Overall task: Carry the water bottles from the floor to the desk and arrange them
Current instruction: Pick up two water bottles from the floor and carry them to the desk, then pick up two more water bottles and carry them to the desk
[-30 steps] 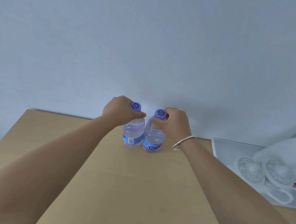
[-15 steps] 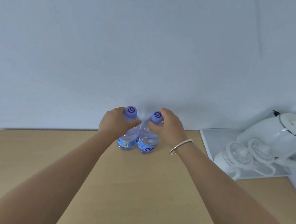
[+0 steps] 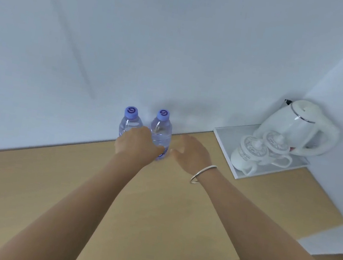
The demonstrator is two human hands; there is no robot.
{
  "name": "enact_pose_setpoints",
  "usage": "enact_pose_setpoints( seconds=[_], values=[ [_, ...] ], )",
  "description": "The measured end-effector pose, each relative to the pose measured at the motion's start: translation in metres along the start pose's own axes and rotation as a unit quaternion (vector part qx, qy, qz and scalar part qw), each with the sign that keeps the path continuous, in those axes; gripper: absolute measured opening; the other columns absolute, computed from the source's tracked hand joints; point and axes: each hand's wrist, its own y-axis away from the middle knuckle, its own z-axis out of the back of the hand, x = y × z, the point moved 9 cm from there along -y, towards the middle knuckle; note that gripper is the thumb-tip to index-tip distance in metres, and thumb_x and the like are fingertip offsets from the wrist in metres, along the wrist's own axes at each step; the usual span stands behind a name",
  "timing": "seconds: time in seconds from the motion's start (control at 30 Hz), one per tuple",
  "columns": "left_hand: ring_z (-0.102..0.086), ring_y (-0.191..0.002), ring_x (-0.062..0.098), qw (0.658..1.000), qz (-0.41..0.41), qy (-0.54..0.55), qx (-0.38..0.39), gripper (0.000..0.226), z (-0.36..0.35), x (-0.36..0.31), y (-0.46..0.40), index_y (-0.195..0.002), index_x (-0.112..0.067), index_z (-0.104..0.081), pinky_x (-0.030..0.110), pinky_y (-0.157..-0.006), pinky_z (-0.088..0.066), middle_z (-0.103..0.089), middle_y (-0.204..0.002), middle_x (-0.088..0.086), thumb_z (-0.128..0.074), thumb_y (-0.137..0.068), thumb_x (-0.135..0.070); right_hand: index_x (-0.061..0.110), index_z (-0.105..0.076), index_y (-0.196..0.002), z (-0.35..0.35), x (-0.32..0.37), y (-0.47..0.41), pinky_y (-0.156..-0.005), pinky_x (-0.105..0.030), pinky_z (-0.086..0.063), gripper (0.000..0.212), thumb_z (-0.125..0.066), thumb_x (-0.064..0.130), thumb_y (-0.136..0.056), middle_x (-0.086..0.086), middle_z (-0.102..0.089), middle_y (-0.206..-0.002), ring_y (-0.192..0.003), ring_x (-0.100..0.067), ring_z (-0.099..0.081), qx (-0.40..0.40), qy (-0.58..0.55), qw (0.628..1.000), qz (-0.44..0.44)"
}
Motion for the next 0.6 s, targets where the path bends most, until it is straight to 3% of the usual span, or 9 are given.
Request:
enact_pose_setpoints(
  seconds=[0.1,0.23,0.33,0.43,0.6],
  values=[
    [-0.049,-0.067,0.02,0.998,-0.059,-0.009,0.032,0.026,-0.012,-0.049,0.015,-0.076,-0.013,-0.047,0.024,-0.048,-0.025,-0.044,-0.063,-0.003,-0.057,-0.08,-0.037,0.008,-0.044,-0.131,0.01,-0.034,0.023,-0.1,-0.035,-0.036,0.05,-0.05,0.035,-0.09,-0.009,-0.047,-0.136,-0.126,-0.026,-0.043,-0.001,-0.003,1.0,-0.028],
    [-0.051,-0.073,0.019,0.992,-0.112,-0.019,0.056,0.027,-0.032,-0.102,0.036,-0.093,-0.014,-0.057,0.024,-0.048,-0.027,-0.051,-0.071,-0.004,-0.057,-0.08,-0.038,0.01,-0.051,-0.12,0.035,-0.087,0.056,-0.088,-0.031,-0.039,0.04,-0.05,0.034,-0.088,-0.006,-0.055,-0.119,-0.112,-0.023,-0.05,-0.031,-0.023,0.997,-0.07],
    [-0.054,-0.083,0.018,0.982,-0.16,-0.049,0.083,0.037,-0.056,-0.15,0.055,-0.107,-0.016,-0.057,0.025,-0.056,-0.034,-0.061,-0.096,-0.002,-0.056,-0.081,-0.042,0.011,-0.053,-0.119,0.059,-0.133,0.089,-0.084,-0.03,-0.039,0.039,-0.051,0.033,-0.087,-0.005,-0.056,-0.118,-0.11,-0.022,-0.051,-0.057,-0.045,0.991,-0.109],
    [-0.056,-0.084,0.017,0.969,-0.212,-0.051,0.112,0.042,-0.085,-0.212,0.084,-0.11,-0.016,-0.055,0.025,-0.058,-0.037,-0.06,-0.096,-0.003,-0.057,-0.08,-0.045,0.008,-0.056,-0.112,0.084,-0.186,0.133,-0.084,-0.031,-0.041,0.034,-0.051,0.031,-0.087,-0.005,-0.058,-0.116,-0.109,-0.022,-0.053,-0.078,-0.059,0.985,-0.143],
    [-0.056,-0.094,0.019,0.939,-0.307,-0.044,0.15,0.042,-0.144,-0.334,0.162,-0.111,-0.014,-0.056,0.028,-0.071,-0.039,-0.059,-0.108,0.0,-0.057,-0.081,-0.044,0.011,-0.056,-0.119,0.131,-0.291,0.225,-0.091,-0.033,-0.043,0.038,-0.051,0.034,-0.088,-0.005,-0.059,-0.12,-0.111,-0.022,-0.054,-0.124,-0.056,0.967,-0.214]
  ],
)
